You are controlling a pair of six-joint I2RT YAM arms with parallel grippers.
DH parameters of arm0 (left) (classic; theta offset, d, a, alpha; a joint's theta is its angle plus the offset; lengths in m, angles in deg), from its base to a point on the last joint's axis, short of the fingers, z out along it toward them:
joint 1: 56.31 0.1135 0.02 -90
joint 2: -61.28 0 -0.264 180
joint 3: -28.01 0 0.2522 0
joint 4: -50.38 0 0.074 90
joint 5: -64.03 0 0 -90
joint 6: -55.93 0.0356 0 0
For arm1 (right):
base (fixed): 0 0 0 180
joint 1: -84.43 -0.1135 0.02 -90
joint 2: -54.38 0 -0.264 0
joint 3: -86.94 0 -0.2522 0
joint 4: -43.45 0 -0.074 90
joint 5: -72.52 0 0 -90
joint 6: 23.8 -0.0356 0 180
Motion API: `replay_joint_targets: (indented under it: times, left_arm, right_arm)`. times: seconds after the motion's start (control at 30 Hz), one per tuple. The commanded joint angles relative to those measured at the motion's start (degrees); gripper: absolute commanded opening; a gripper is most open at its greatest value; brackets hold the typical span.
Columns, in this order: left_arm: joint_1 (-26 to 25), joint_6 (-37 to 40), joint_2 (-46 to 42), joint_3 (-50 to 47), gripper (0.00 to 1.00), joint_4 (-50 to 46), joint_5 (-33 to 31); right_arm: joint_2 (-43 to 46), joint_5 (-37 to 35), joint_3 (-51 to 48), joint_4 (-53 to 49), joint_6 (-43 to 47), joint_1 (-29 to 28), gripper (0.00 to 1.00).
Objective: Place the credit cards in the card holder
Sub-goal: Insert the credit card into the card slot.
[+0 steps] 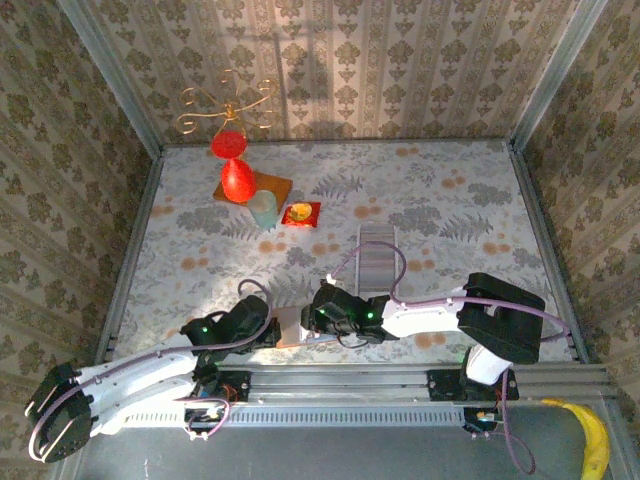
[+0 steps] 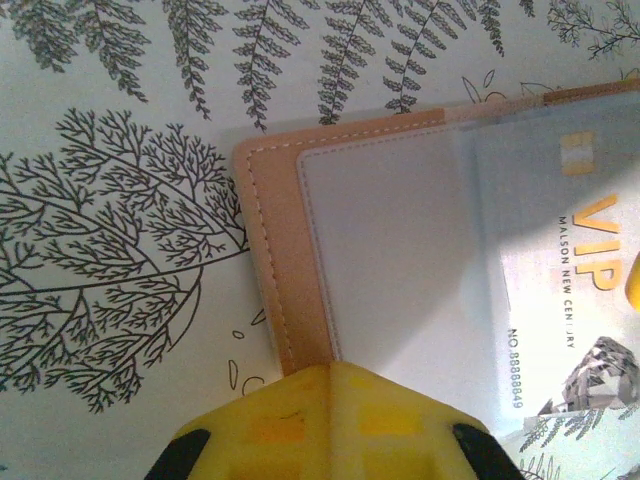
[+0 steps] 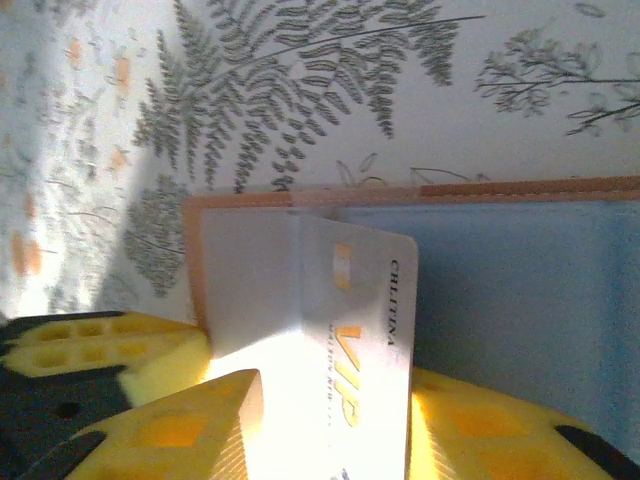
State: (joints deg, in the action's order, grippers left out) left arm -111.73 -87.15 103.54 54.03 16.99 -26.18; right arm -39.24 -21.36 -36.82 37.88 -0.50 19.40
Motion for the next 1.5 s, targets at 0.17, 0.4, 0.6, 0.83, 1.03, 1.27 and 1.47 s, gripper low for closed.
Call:
replay_joint_targets:
  times: [0.17, 0.4, 0.6, 0.83, 1.03, 1.27, 1.47]
  left_arm:
    - [0.19, -0.09, -0.38, -1.0, 0.03, 0.31, 0.21]
    - [0.21, -0.27, -0.35, -1.18, 0.03, 0.31, 0.21]
    - [0.18, -0.18, -0.34, -1.09, 0.03, 0.32, 0.21]
    - [0.17, -0.18, -0.35, -1.0, 0.03, 0.47, 0.2]
    - [0.16, -0.18, -0.34, -0.91, 0.03, 0.66, 0.21]
    - [0.29, -0.18, -0.39, -0.91, 0.03, 0.92, 0.28]
    - [0.22, -0.11, -0.47, -0.91, 0.03, 0.86, 0.38]
  right_arm:
    - [-2.12, -2.48, 4.69, -9.81, 4.96, -1.1, 0.35]
    - [-4.36, -2.27, 8.12, -11.67, 6.84, -2.18, 0.31]
    - [-5.16, -2.14, 9.7, -12.08, 7.5, -2.55, 0.31]
    - [-5.94, -1.49, 10.74, -10.94, 6.54, -2.82, 0.28]
    - [-6.84, -0.31, 11.53, -9.09, 5.51, -2.82, 0.27]
    - [-6.15, -2.69, 12.09, -12.45, 5.65, -2.82, 0.29]
    - [-3.68, -6.47, 11.33, -18.04, 6.71, -2.82, 0.3]
